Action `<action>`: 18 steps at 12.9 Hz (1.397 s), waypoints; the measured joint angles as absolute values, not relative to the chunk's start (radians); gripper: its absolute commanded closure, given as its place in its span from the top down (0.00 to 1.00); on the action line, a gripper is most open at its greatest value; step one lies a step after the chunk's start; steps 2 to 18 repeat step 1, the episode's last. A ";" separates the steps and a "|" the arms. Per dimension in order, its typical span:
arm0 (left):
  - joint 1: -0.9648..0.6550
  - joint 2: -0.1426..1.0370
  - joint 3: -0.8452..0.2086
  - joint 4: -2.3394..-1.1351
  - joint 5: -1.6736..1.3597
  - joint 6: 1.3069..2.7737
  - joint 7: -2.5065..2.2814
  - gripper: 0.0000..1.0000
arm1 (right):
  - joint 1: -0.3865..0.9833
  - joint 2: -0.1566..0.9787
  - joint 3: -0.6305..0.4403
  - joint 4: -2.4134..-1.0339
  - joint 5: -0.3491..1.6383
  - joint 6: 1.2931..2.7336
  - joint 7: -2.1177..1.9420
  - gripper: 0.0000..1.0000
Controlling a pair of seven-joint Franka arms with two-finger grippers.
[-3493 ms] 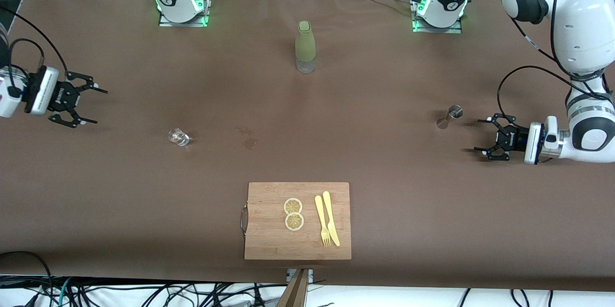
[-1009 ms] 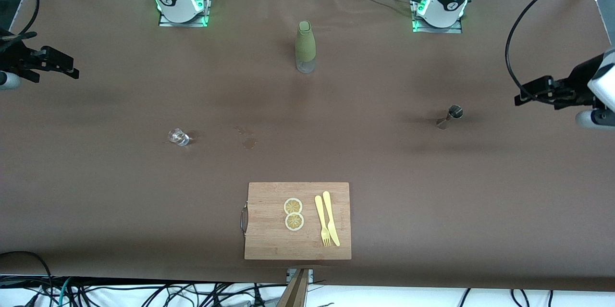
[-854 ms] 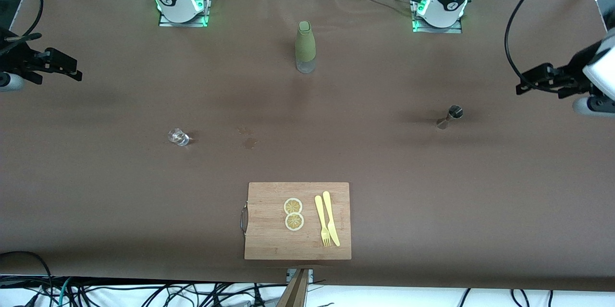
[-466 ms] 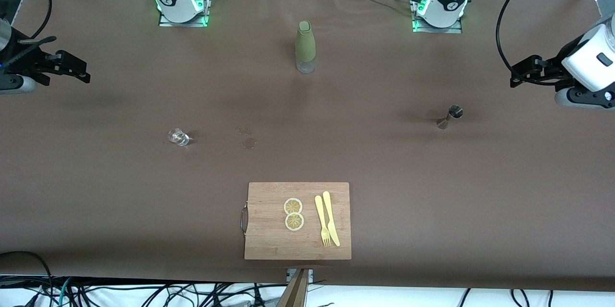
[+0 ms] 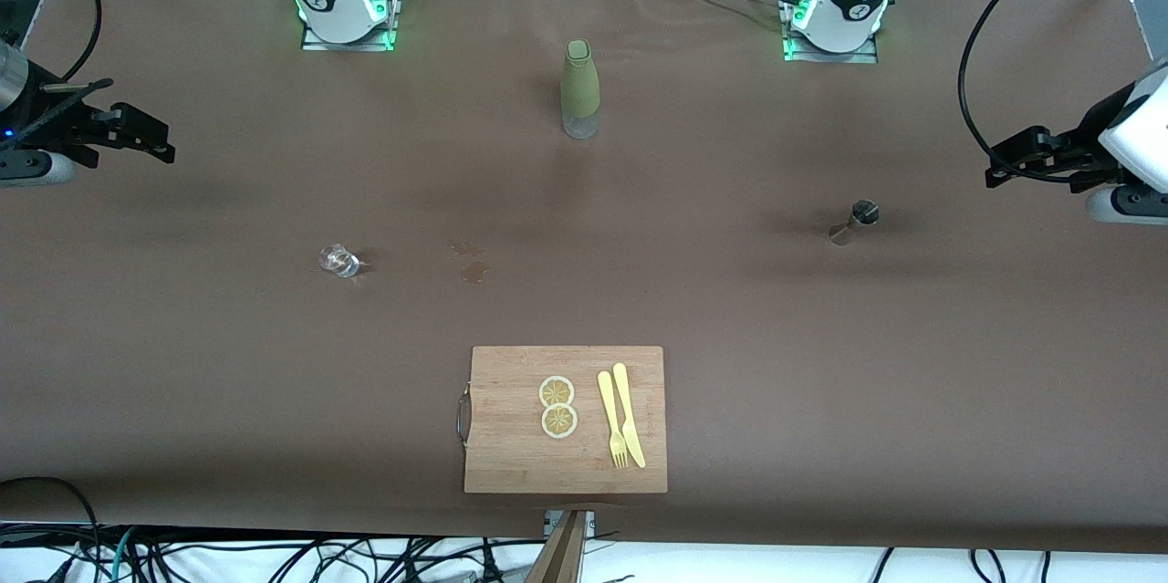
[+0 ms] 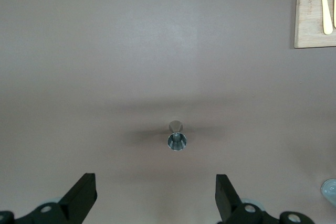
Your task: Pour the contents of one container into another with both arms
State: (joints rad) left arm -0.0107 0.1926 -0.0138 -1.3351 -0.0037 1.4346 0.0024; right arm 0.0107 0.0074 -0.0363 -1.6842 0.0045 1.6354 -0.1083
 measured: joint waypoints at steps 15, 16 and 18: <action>-0.008 0.195 -0.015 -1.335 -0.004 1.435 0.002 1.00 | 0.012 0.007 -0.036 -1.684 0.005 1.635 -0.108 1.00; -0.008 0.195 -0.015 -1.335 -0.004 1.435 0.002 1.00 | 0.012 0.007 -0.036 -1.684 0.005 1.635 -0.108 1.00; -0.008 0.195 -0.015 -1.335 -0.004 1.435 0.002 1.00 | 0.012 0.007 -0.036 -1.684 0.005 1.635 -0.108 1.00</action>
